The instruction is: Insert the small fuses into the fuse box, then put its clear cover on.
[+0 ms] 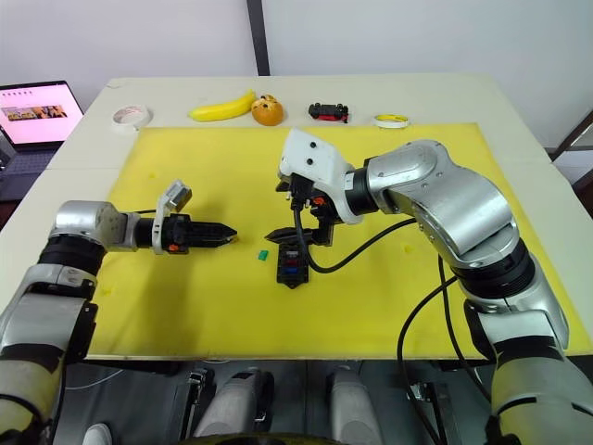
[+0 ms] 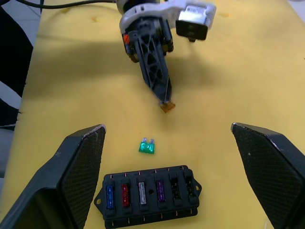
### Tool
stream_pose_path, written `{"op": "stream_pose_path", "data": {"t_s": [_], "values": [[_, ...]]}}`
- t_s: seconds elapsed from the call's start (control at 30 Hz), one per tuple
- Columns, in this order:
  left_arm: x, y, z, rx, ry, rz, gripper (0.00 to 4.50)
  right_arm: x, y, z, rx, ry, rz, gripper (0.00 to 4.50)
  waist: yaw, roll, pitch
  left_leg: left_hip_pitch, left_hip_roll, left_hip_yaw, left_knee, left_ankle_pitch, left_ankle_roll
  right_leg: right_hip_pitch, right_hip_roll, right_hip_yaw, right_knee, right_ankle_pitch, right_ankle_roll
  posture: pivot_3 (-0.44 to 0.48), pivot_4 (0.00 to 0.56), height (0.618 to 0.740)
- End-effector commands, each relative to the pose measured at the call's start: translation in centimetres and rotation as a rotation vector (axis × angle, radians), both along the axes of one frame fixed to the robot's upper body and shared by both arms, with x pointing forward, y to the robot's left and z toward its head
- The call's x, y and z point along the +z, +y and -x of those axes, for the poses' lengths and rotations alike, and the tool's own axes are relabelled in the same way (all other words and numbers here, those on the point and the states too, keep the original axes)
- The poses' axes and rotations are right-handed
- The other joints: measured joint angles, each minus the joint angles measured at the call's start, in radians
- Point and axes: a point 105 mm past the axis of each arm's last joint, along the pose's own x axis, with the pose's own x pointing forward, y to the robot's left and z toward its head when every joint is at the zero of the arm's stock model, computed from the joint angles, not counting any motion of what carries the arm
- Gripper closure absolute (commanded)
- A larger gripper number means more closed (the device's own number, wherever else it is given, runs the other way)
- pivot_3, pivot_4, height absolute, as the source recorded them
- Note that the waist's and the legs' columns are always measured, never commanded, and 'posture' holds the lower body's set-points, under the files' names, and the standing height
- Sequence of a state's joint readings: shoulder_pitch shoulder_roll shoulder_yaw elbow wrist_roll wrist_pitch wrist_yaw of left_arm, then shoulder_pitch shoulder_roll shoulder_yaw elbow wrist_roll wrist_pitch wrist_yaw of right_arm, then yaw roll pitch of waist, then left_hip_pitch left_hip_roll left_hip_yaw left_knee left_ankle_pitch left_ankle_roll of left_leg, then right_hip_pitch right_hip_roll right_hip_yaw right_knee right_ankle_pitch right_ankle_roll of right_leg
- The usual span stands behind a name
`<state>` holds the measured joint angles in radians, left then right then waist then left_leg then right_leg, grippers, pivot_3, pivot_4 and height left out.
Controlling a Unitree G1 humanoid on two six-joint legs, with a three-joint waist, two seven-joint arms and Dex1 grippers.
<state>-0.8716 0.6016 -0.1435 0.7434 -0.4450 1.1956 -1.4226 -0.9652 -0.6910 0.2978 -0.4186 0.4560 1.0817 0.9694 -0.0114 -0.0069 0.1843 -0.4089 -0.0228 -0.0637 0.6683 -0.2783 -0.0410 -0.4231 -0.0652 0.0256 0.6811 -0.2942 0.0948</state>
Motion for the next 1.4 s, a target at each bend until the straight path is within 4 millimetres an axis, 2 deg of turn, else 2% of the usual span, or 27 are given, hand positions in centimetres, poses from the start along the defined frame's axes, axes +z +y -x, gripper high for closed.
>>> {"op": "stream_pose_path", "data": {"t_s": [0.03,0.33,0.5,0.73,1.17,1.27,1.33,1.37,1.4], "values": [[-1.3,-0.5,0.6,-0.029,0.020,-0.032,2.31,1.2,0.3,0.5,0.029,-0.060,-0.006,0.00,-0.004,0.000,0.000,0.000,0.000,0.000,0.000,0.000,0.000,0.000,0.000,0.000,0.000,0.000,0.000,0.000,0.150,0.740],[-1.8,-0.2,0.5,-0.001,0.015,-0.048,2.31,1.2,0.4,0.6,0.034,-0.062,-0.007,0.00,-0.004,0.000,0.000,0.000,0.001,0.001,0.000,0.000,0.000,-0.001,0.001,0.000,0.000,0.000,0.000,0.000,0.150,0.740],[-2.0,0.9,-0.4,0.092,0.008,-0.060,2.31,1.3,0.5,0.6,0.037,-0.062,-0.008,0.00,-0.005,0.000,0.000,0.001,0.001,0.001,0.000,0.000,0.000,-0.001,0.001,0.000,0.000,0.000,0.000,0.000,0.150,0.740],[-1.9,2.1,-0.4,0.156,0.026,-0.044,2.31,1.2,0.5,0.5,0.039,-0.067,-0.008,0.00,-0.008,0.000,0.000,0.001,0.002,0.001,0.000,0.001,-0.001,-0.001,0.002,0.000,0.002,0.000,0.000,0.000,0.150,0.740],[-2.9,1.8,0.4,0.150,0.041,-0.049,2.31,1.3,0.6,0.3,0.043,-0.078,-0.009,0.00,-0.010,0.000,-0.001,0.002,0.002,0.001,0.000,0.001,-0.001,-0.001,0.002,0.000,0.003,0.000,0.000,0.000,0.150,0.740],[-3.0,2.0,0.3,0.166,0.041,-0.051,3.23,1.3,0.6,0.3,0.043,-0.078,-0.009,0.00,-0.010,0.000,-0.001,0.002,0.002,0.001,0.000,0.001,-0.001,-0.001,0.002,0.000,0.003,0.000,0.000,0.000,0.150,0.740],[-3.1,2.2,0.1,0.186,0.039,-0.056,4.26,1.3,0.6,0.3,0.046,-0.079,-0.009,0.00,-0.010,0.000,-0.001,0.002,0.002,0.001,0.000,0.001,-0.001,-0.001,0.002,0.000,0.003,0.000,0.000,0.000,0.150,0.740],[-3.2,2.3,0.1,0.196,0.043,-0.058,4.47,1.3,0.6,0.4,0.046,-0.079,-0.010,0.00,-0.010,0.001,-0.001,0.002,0.002,0.001,0.000,0.001,-0.001,-0.001,0.002,0.000,0.003,0.000,0.000,0.000,0.150,0.740],[-3.3,2.4,0.1,0.204,0.045,-0.061,4.47,1.3,0.6,0.4,0.046,-0.079,-0.010,0.00,-0.010,0.001,-0.001,0.002,0.002,0.001,0.000,0.001,-0.001,-0.001,0.003,0.000,0.003,0.000,0.000,0.000,0.150,0.740]]}}
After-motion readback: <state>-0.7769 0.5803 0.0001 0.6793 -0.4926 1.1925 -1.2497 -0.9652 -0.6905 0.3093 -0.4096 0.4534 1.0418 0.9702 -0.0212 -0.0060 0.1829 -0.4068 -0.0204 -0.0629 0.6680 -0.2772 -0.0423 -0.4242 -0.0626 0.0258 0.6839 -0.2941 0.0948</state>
